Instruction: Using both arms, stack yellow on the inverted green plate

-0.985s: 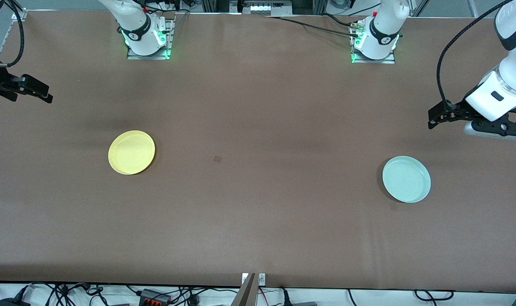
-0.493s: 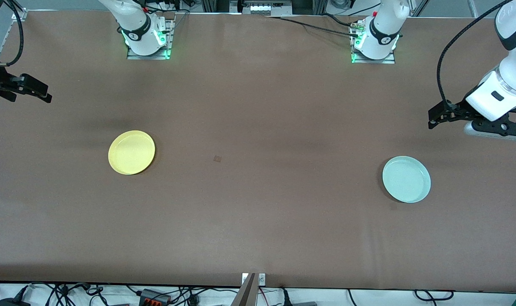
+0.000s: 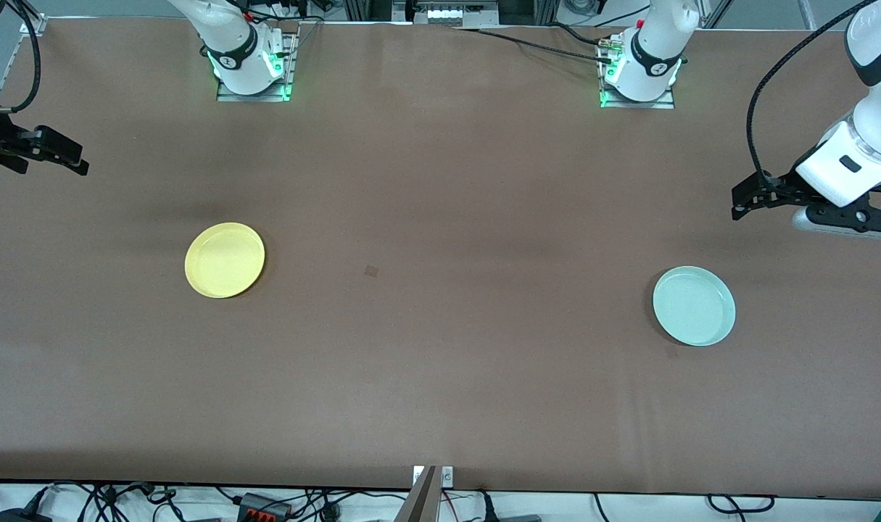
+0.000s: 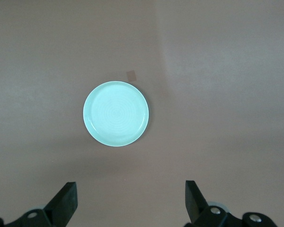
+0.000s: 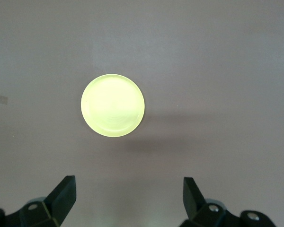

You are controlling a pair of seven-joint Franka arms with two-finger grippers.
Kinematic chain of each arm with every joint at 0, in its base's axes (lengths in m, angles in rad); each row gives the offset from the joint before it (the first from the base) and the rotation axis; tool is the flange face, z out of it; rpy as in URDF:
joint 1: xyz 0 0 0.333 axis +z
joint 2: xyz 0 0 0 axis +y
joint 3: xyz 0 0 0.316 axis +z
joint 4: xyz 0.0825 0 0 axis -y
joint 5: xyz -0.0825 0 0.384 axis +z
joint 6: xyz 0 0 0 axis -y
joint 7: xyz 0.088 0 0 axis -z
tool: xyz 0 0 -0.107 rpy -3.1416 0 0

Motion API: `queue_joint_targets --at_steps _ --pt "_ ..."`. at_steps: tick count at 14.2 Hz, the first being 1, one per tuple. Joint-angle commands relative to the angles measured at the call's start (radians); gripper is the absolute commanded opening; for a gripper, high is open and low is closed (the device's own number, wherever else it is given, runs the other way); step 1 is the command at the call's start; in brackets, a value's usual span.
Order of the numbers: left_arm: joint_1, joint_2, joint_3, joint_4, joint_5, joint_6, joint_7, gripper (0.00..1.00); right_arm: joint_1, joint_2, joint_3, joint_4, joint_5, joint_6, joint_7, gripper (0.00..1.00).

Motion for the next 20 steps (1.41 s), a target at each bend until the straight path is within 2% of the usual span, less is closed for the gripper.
queue_joint_targets --at_steps 1,6,8,10,15,20 --pt "-0.002 0.047 0.01 0.035 0.017 -0.023 -0.015 1.0 -0.008 -0.001 0.007 0.005 0.011 -0.009 -0.018 1.0" --pt "0.041 0.214 0.019 0.185 0.019 -0.102 -0.007 1.0 -0.006 0.005 0.01 0.008 0.011 -0.004 -0.018 1.0" --pt "0.109 0.26 0.019 0.186 0.017 -0.099 0.037 1.0 -0.004 0.003 0.012 0.01 0.001 -0.007 -0.018 1.0" --pt "0.136 0.318 0.021 0.188 0.017 -0.069 0.08 1.0 -0.006 0.0 0.012 0.013 -0.001 -0.012 -0.014 1.0" --pt "0.196 0.492 0.021 0.165 0.019 0.129 0.102 1.0 -0.004 -0.001 0.013 0.037 -0.004 0.004 -0.008 1.0" --pt "0.234 0.61 0.018 0.056 0.017 0.481 0.276 0.97 -0.006 -0.001 0.013 0.045 0.007 0.002 0.007 1.0"
